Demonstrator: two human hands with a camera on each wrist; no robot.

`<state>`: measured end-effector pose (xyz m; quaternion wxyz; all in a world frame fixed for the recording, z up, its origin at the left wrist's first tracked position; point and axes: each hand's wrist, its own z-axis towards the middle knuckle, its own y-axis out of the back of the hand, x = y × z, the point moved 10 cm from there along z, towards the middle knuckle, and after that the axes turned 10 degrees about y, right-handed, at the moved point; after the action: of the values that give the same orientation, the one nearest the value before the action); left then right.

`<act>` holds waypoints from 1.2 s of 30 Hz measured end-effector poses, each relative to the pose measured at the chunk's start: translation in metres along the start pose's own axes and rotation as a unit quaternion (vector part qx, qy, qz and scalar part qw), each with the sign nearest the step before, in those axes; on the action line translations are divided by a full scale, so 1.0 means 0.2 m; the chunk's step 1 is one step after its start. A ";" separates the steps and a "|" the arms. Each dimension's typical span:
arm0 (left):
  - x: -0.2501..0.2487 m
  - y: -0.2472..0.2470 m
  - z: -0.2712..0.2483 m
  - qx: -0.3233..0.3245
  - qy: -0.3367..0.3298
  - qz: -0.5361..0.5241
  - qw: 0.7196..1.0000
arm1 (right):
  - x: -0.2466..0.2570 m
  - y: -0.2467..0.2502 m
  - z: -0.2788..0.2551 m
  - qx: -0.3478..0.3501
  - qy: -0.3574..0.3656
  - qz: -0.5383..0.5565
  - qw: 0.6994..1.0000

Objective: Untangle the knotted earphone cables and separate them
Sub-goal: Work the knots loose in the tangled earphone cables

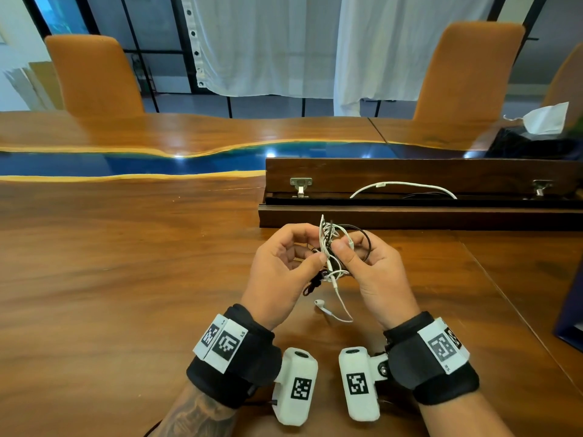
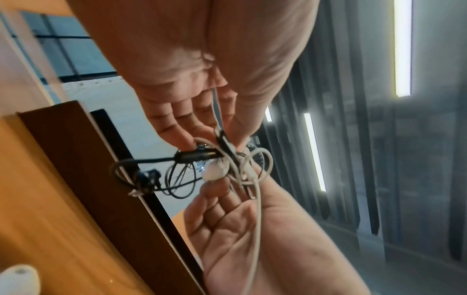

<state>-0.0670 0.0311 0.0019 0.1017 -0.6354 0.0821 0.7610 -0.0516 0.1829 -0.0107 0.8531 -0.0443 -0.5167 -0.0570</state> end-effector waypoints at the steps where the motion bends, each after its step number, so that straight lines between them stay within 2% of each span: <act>1: -0.01 0.00 0.00 -0.005 -0.007 0.014 1.000 | 0.01 0.00 0.00 0.000 0.008 -0.008 1.000; 8: -0.07 -0.02 -0.03 -0.039 -0.058 0.110 0.991 | 0.06 -0.09 -0.03 0.070 0.026 -0.001 0.997; 14: -0.07 -0.05 -0.03 -0.003 -0.041 0.099 0.994 | 0.01 -0.04 -0.01 0.018 -0.001 0.033 0.999; 19: -0.06 0.00 -0.03 -0.036 -0.022 0.087 0.995 | 0.00 -0.04 -0.01 0.016 -0.002 0.029 0.999; 24: -0.05 0.03 -0.02 -0.070 -0.030 0.115 0.990 | -0.03 -0.04 -0.01 0.016 -0.009 0.038 0.999; 36: -0.03 0.01 -0.01 -0.043 -0.005 0.092 0.995 | -0.06 -0.03 -0.01 -0.006 -0.035 0.076 0.997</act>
<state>-0.0640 0.0276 0.0066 0.0049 -0.6253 0.1069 0.7730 -0.0553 0.1774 -0.0223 0.8363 -0.0905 -0.5408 0.0062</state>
